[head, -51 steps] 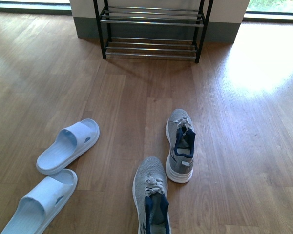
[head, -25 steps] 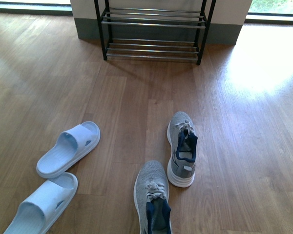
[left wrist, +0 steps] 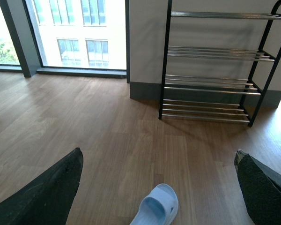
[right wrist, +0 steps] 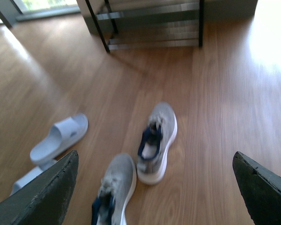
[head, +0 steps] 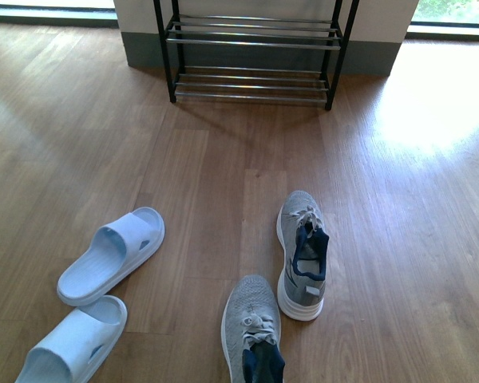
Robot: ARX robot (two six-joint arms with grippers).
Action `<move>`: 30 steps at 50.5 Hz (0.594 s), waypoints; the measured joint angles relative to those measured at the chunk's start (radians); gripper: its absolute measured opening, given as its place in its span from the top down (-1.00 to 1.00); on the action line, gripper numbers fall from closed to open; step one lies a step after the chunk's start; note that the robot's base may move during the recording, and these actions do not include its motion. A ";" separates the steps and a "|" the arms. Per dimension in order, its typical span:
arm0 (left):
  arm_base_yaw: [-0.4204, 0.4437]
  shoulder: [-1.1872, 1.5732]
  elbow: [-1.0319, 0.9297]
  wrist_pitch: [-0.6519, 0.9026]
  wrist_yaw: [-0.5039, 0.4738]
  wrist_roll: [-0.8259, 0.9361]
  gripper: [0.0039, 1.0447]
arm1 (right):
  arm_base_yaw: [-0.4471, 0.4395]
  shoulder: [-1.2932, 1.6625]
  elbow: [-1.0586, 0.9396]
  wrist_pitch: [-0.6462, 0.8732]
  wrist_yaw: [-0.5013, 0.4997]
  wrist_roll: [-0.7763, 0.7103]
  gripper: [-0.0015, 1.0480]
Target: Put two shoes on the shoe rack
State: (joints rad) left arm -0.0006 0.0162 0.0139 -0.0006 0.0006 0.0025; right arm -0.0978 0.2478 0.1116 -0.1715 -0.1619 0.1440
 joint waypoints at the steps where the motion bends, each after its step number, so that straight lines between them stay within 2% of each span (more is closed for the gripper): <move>1: 0.000 0.000 0.000 0.000 0.000 0.000 -0.83 | -0.035 0.105 0.005 0.040 -0.029 0.007 -0.82; 3: 0.000 0.000 0.000 0.000 -0.001 0.000 -0.83 | -0.077 0.289 0.006 0.160 -0.034 0.008 -0.82; 6: 0.000 0.000 0.000 0.000 0.000 0.000 -0.83 | -0.086 0.578 0.020 0.380 -0.004 -0.045 -0.82; 10: 0.000 0.000 0.000 0.000 0.000 0.000 -0.83 | -0.065 0.998 0.082 0.675 0.034 -0.134 -0.82; 14: 0.000 0.000 0.000 0.000 0.000 0.000 -0.83 | -0.027 1.352 0.170 0.844 0.056 -0.200 -0.82; 23: 0.000 0.000 0.000 0.000 0.000 0.000 -0.83 | 0.043 1.786 0.333 0.885 0.095 -0.208 -0.82; 30: 0.000 0.000 0.000 0.000 0.000 0.000 -0.83 | 0.136 1.896 0.451 0.851 0.036 -0.087 -0.82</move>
State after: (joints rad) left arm -0.0006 0.0162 0.0139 -0.0006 0.0002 0.0025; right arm 0.0380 2.1441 0.5629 0.6800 -0.1261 0.0570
